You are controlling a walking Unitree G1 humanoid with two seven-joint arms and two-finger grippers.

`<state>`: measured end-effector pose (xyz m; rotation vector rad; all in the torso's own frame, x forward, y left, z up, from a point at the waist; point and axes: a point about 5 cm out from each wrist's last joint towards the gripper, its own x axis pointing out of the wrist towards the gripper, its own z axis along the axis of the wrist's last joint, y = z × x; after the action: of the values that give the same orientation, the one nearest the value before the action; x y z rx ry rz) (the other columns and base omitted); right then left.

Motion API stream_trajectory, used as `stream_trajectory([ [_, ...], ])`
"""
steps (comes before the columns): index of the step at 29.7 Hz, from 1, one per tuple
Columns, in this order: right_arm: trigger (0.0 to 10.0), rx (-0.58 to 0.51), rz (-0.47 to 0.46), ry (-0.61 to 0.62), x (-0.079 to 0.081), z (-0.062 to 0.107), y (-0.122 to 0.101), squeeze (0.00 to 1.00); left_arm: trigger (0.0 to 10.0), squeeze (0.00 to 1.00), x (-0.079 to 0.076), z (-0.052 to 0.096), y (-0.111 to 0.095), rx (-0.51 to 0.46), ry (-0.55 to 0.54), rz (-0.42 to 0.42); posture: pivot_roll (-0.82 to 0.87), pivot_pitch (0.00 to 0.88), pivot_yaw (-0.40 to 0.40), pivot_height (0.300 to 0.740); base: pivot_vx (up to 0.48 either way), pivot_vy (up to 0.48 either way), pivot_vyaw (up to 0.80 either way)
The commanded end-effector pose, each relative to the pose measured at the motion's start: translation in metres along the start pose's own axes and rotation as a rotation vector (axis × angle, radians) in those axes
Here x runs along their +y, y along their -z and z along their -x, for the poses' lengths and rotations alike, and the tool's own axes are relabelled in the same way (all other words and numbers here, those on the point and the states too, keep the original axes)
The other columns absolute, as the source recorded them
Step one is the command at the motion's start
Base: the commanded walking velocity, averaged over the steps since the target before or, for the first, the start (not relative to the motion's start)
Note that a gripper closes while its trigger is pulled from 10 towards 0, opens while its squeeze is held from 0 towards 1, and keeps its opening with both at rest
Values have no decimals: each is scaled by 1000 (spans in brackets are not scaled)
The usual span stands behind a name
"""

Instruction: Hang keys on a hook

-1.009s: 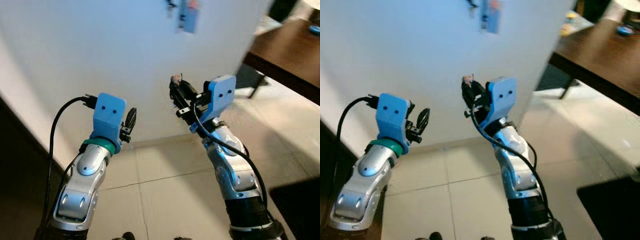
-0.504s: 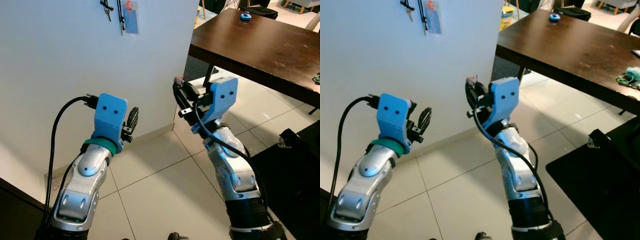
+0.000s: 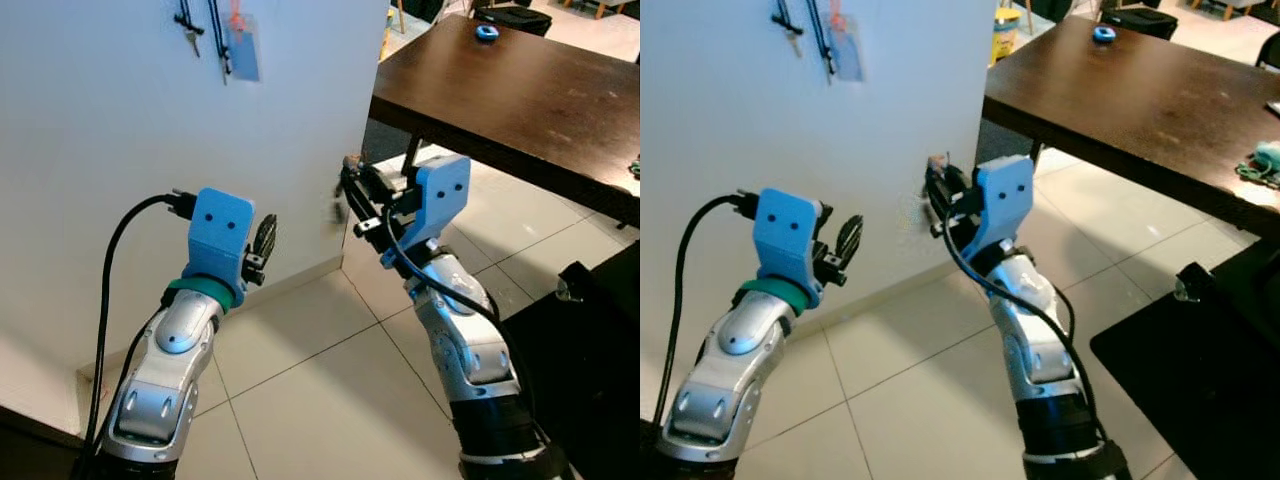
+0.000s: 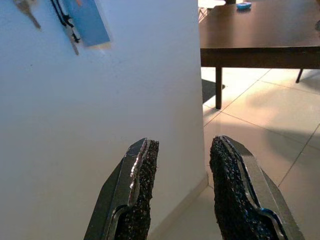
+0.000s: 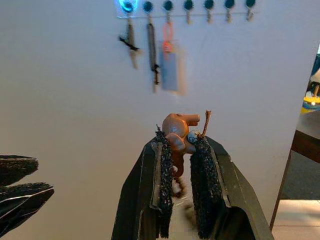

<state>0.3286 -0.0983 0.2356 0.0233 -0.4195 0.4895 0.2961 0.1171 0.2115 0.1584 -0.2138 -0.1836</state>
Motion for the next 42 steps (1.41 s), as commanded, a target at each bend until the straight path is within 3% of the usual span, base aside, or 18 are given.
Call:
stream_trajectory([
  [1, 10000, 2, -3, -1, 1, 1, 2, 0, 10000, 0, 0, 1, 6, 21, -5, -8, -36, 103, 84, 740, 461, 0, 0],
  [29, 10000, -30, 35, -55, 4, -1, -5, 0, 10000, 0, 3, 1, 1, -5, -18, 2, -41, 91, 85, 740, 443, 0, 0],
  [32, 10000, -105, 44, -155, 11, -2, -26, 0, 10000, 0, 11, 9, -15, -88, -37, 46, -40, 94, 84, 740, 0, 0, 0],
  [39, 10000, -149, 64, -251, 14, 0, -43, 0, 10000, 0, 17, 23, -29, -143, -36, 77, -40, 99, 83, 740, 0, 0, 0],
  [42, 10000, -161, 75, -301, 15, 3, -52, 0, 10000, 0, 16, 37, -37, -170, -18, 85, -47, 103, 90, 740, 0, 0, 0],
])
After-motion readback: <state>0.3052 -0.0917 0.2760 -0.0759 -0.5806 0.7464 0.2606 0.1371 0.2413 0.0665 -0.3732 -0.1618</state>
